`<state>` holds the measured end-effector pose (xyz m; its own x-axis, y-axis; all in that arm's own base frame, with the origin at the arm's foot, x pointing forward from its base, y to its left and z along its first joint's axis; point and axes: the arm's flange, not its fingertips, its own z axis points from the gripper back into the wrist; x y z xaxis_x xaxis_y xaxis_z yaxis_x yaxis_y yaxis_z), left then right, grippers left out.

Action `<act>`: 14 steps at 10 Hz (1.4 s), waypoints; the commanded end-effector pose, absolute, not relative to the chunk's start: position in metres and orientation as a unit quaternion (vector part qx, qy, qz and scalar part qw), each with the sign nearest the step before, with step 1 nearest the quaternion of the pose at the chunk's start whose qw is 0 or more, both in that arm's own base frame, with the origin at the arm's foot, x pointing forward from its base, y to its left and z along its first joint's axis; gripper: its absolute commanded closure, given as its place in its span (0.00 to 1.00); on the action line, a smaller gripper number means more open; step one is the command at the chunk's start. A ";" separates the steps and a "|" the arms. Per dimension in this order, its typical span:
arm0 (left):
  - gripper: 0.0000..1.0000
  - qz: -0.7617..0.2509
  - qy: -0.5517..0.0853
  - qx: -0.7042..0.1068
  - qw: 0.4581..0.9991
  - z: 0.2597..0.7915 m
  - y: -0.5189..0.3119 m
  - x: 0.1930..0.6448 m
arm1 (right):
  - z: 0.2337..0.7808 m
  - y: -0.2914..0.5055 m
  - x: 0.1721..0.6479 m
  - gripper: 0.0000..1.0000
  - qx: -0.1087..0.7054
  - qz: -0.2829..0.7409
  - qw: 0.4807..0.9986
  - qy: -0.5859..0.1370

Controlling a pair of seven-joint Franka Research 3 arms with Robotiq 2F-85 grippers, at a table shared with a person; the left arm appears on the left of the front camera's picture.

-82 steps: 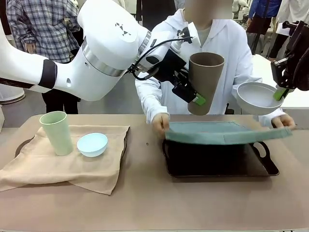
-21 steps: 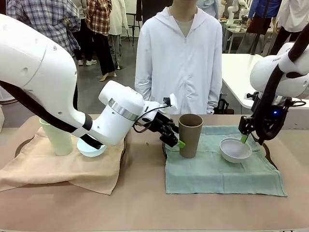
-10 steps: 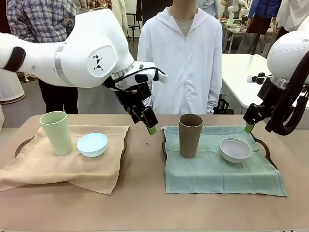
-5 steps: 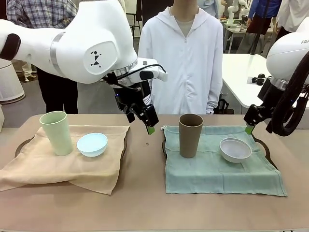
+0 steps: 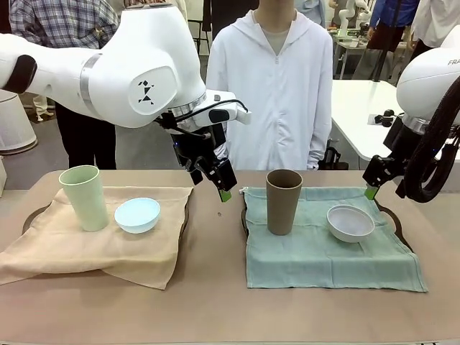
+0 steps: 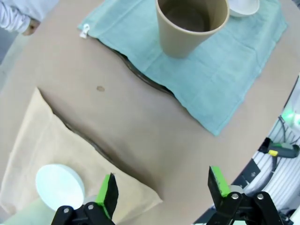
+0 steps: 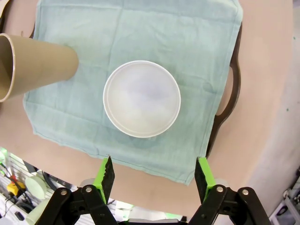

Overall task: Set up a tray with a mat and arrange the tableware.
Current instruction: Place the Picnic Bowl and Reusable plastic cup back onto the Handle tray in front of the human's position.

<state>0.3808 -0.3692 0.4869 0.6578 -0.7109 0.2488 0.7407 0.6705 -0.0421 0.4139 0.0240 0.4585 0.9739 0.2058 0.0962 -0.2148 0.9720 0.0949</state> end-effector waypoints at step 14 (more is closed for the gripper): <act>0.00 -0.326 -0.087 -0.148 0.930 0.536 -0.210 0.374 | 0.486 -0.042 0.387 0.11 0.107 0.028 0.993 -0.029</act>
<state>0.3906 -0.2474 0.5259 0.7635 -0.5984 0.2430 0.6423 0.7430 -0.1883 0.3982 -0.0278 0.4737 0.9930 0.0858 0.0806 -0.0971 0.9840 0.1495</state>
